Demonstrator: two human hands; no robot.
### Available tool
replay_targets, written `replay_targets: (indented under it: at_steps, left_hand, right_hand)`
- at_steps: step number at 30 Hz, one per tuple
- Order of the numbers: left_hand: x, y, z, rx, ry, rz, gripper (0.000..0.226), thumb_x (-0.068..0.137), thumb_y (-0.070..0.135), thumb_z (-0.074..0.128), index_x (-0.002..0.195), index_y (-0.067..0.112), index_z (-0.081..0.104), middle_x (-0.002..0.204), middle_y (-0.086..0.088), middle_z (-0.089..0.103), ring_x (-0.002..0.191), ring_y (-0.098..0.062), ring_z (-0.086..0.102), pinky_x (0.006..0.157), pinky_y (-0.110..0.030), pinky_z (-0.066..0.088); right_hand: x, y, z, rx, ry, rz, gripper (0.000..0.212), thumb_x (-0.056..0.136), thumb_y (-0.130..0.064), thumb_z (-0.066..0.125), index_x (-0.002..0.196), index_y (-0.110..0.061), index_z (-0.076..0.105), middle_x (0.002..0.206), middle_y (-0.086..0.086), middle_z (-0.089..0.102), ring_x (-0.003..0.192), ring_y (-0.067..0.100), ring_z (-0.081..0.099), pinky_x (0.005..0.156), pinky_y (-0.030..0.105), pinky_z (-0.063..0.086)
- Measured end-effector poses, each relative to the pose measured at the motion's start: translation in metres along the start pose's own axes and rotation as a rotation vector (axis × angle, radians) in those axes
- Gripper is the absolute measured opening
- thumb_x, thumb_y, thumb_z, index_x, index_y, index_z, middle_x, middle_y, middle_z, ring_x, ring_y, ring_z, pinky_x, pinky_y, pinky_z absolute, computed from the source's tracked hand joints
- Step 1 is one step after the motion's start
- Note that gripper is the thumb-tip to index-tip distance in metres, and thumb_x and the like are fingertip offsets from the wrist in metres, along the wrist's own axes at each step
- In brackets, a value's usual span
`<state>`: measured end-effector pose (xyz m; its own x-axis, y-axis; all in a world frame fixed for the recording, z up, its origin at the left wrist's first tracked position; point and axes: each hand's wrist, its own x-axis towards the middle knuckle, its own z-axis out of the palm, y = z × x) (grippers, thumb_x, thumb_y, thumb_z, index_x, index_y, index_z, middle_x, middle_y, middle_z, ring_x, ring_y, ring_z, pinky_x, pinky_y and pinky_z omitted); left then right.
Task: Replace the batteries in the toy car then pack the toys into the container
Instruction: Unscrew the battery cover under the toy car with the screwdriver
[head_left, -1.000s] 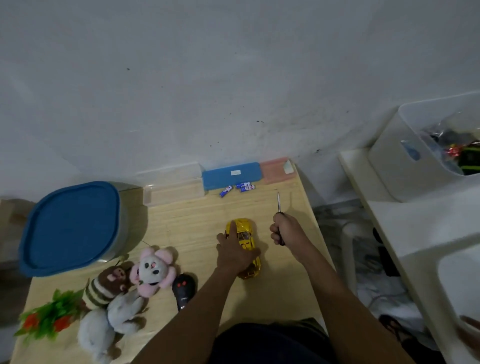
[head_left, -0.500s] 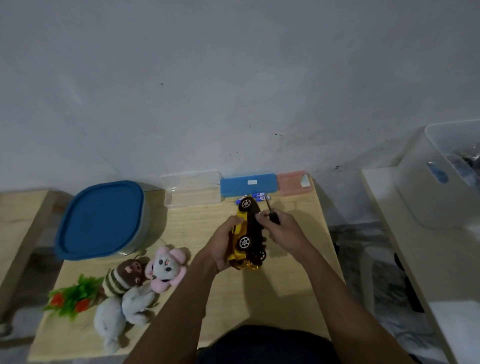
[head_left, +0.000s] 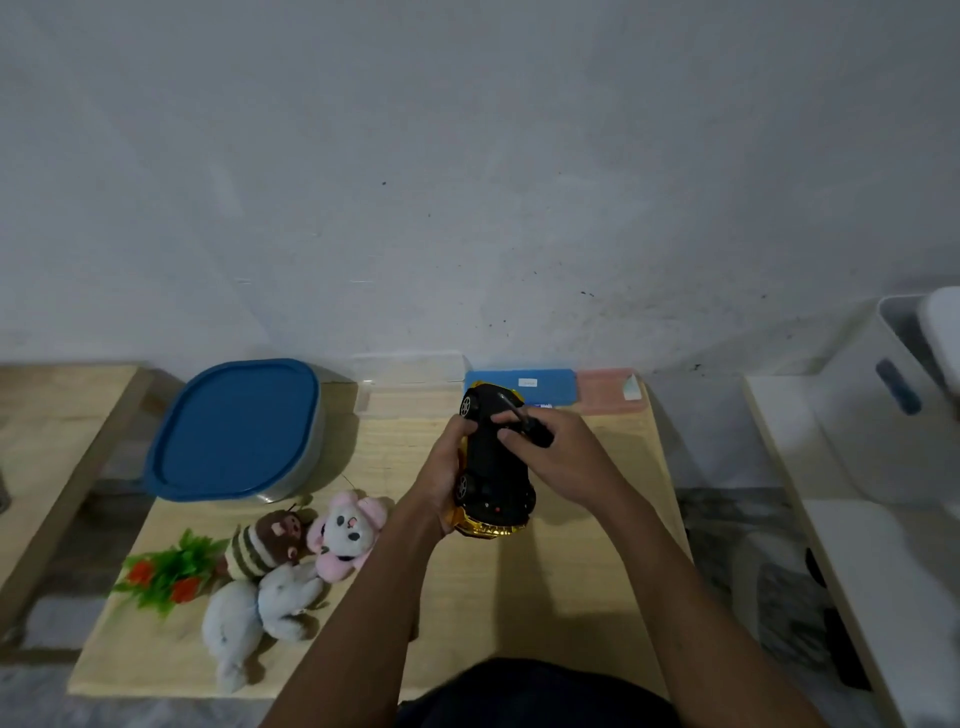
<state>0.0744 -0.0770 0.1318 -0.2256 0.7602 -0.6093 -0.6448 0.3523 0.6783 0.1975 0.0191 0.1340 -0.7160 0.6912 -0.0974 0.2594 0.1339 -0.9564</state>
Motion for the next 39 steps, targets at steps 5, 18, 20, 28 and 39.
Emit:
replay_targets:
  at_steps: [5,18,20,28,39]
  left_hand:
    - [-0.002,0.006,-0.001,0.032,-0.007,0.05,0.042,0.096,0.031,0.034,0.092,0.005,0.067,0.068,-0.012,0.069,0.057,-0.023,0.067,0.053,-0.027,0.056]
    - [-0.016,0.013,-0.001,0.092,-0.022,0.148,0.041,0.096,0.028,0.037,0.11,0.002,0.065,0.088,-0.017,0.068,0.073,-0.027,0.067,0.061,-0.032,0.057]
    - [-0.018,0.014,-0.002,0.145,-0.024,0.156,0.042,0.097,0.029,0.038,0.116,0.003,0.064,0.094,-0.017,0.069,0.081,-0.027,0.069,0.066,-0.033,0.057]
    - [-0.024,0.021,-0.01,0.21,-0.126,0.126,0.034,0.1,0.017,0.032,0.112,0.009,0.062,0.089,-0.006,0.069,0.084,-0.018,0.066,0.077,-0.033,0.054]
    - [-0.026,0.022,-0.02,0.185,-0.125,0.173,0.046,0.079,0.021,0.05,0.117,-0.001,0.059,0.104,-0.019,0.062,0.096,-0.026,0.064,0.083,-0.036,0.055]
  right_hand:
    - [0.001,-0.01,0.003,-0.053,-0.029,-0.034,0.024,0.089,-0.027,0.066,0.108,-0.042,0.07,0.102,-0.017,0.071,0.099,0.001,0.064,0.086,0.03,0.055]
    - [0.004,-0.029,0.01,-0.005,-0.033,0.007,0.015,0.09,-0.022,0.064,0.095,-0.036,0.068,0.099,-0.01,0.067,0.095,0.006,0.065,0.072,0.017,0.05]
    - [0.005,-0.03,0.009,-0.009,-0.037,0.025,0.014,0.09,-0.022,0.063,0.09,-0.035,0.068,0.097,-0.01,0.067,0.094,0.009,0.065,0.072,0.019,0.05]
    - [0.006,-0.038,0.01,-0.056,-0.059,0.031,0.017,0.089,-0.023,0.06,0.081,-0.036,0.068,0.093,-0.008,0.067,0.092,0.011,0.065,0.077,0.026,0.054]
    - [0.007,-0.055,0.01,-0.094,-0.118,0.082,0.017,0.089,-0.027,0.056,0.079,-0.029,0.07,0.078,-0.008,0.063,0.076,0.01,0.059,0.074,0.031,0.047]
